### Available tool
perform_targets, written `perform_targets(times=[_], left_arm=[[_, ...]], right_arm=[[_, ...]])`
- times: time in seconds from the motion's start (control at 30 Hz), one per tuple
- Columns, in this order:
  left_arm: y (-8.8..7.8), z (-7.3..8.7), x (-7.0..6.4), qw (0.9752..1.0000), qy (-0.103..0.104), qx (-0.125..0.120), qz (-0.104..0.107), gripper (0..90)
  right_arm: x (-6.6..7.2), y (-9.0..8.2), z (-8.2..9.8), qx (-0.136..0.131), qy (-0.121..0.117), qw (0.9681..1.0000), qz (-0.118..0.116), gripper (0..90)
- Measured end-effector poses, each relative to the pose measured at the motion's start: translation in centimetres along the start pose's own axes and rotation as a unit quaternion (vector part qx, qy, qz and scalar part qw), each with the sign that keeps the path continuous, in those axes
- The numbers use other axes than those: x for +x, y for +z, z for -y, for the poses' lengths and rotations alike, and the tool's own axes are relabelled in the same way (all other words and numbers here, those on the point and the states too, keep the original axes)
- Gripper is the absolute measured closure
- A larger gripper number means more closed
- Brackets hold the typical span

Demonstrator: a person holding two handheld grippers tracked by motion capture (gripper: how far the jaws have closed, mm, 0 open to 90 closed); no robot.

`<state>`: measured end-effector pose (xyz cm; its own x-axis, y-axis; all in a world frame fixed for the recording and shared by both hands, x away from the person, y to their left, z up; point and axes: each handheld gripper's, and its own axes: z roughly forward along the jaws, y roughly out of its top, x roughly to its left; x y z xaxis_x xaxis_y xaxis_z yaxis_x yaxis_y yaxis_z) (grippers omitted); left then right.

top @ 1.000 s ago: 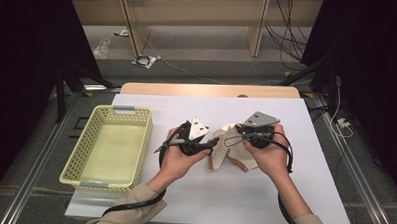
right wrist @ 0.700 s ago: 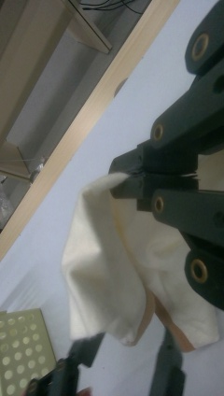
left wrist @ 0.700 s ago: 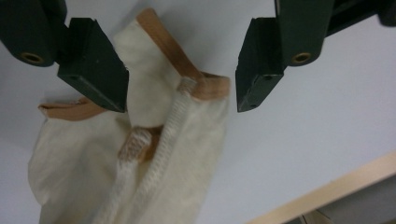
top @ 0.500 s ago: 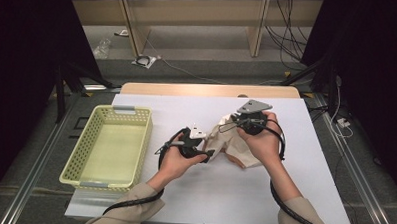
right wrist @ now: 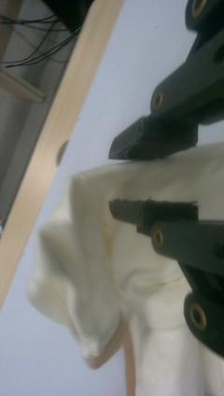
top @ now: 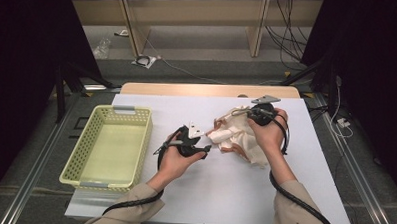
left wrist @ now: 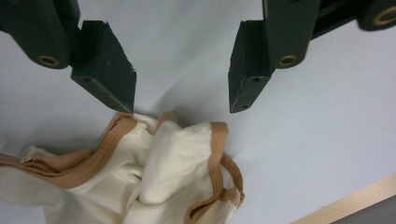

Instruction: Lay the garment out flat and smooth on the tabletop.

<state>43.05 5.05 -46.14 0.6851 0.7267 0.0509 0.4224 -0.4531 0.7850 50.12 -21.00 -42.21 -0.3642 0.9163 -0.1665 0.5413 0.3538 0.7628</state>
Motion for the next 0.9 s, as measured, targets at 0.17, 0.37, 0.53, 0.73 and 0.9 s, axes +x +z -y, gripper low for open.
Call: perform_targets(times=[0.17,0.37,0.53,0.73,0.9], left_arm=[[0.4,0.2,-0.4,0.9999,0.006,0.009,0.008,45.8],[0.9,0.0,-1.1,0.9997,0.016,0.012,0.017,47.8],[0.8,-0.3,-1.5,0.9994,0.024,0.013,0.02,50.9],[0.5,-0.4,-1.6,0.9993,0.027,0.011,0.022,53.4],[0.3,-0.3,-1.5,0.9992,0.032,0.009,0.023,55.1]], right_arm=[[-1.0,-0.4,1.5,0.027,0.011,0.9994,0.021,60.2],[0.2,-2.9,3.0,0.01,-0.009,0.9992,-0.037,59.9],[3.0,-4.5,4.4,0.007,-0.041,0.9929,-0.112,58.7],[4.9,-3.7,5.1,0.044,-0.081,0.9882,-0.122,60.1],[5.7,-3.0,6.3,0.071,-0.097,0.9858,-0.117,84.2]])
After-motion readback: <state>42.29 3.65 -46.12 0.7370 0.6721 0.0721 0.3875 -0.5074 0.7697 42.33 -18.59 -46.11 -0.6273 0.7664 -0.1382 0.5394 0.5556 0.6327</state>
